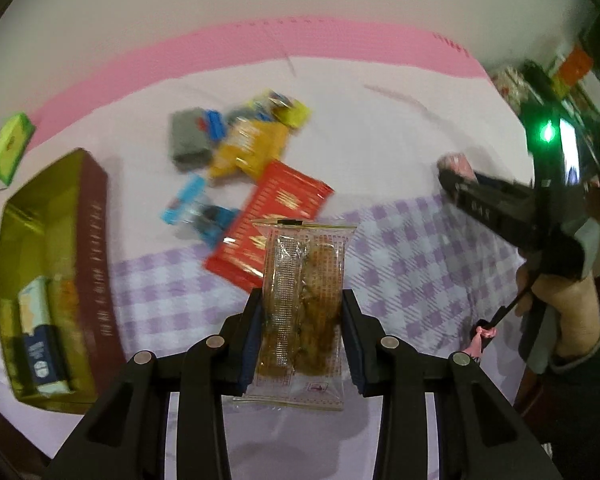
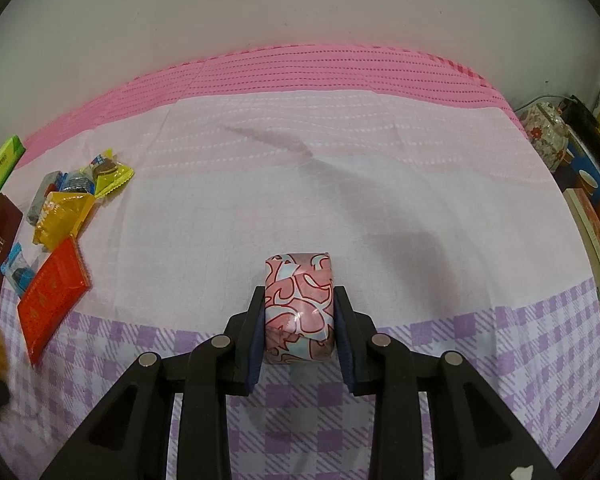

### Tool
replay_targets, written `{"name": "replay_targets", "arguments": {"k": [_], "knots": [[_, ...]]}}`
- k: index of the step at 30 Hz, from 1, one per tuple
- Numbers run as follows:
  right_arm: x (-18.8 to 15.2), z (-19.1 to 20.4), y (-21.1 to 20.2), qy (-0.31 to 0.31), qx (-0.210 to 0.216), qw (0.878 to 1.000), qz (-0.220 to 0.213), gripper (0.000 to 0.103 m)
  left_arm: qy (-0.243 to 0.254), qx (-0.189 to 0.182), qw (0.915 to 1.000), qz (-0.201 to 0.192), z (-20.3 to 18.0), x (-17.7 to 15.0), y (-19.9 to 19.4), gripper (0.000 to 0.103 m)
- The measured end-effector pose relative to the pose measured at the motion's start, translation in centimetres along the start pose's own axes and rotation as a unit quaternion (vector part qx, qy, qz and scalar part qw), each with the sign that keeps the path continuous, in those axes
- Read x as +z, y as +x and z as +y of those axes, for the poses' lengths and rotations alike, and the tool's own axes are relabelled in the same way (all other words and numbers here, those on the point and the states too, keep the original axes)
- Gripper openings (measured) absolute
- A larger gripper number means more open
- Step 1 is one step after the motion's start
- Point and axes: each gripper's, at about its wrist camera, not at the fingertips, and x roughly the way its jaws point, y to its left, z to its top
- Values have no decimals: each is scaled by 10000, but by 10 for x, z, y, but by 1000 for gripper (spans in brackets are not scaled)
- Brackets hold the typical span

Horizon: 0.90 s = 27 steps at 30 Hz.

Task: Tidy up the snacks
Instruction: 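Carry the pastry bag into the tin and open the left gripper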

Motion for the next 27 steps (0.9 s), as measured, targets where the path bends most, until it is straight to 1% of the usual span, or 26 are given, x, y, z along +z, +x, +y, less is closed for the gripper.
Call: {"name": "replay_targets", "arguments": {"k": [5,9,12,13,19,25,27], "knots": [[0,1,0,-13,-12,10000,-4,29,-309,345,9986,-265,42,5,-28,38],[0,0,0,-12,-31,10000,-1,29,-680,695,9945,-382,89,9,-43,38],[0,1,1,-7,-33,10000,4,29,-956,1036,9892,-400,127,4,-49,38],[1,0,1,-9,-31,10000,2,29,-1027,1099,9878,-397,136,2,-50,38],[0,2,0,20,-80,10000,19,29,-1470,1477,9779,-193,194,-19,-43,38],[2,2,0,54,-125,9999,60,29,-1604,1730,9717,126,220,-37,-19,38],[2,2,0,71,-137,9999,72,29,-1628,1743,9709,213,226,-42,-13,38]]}}
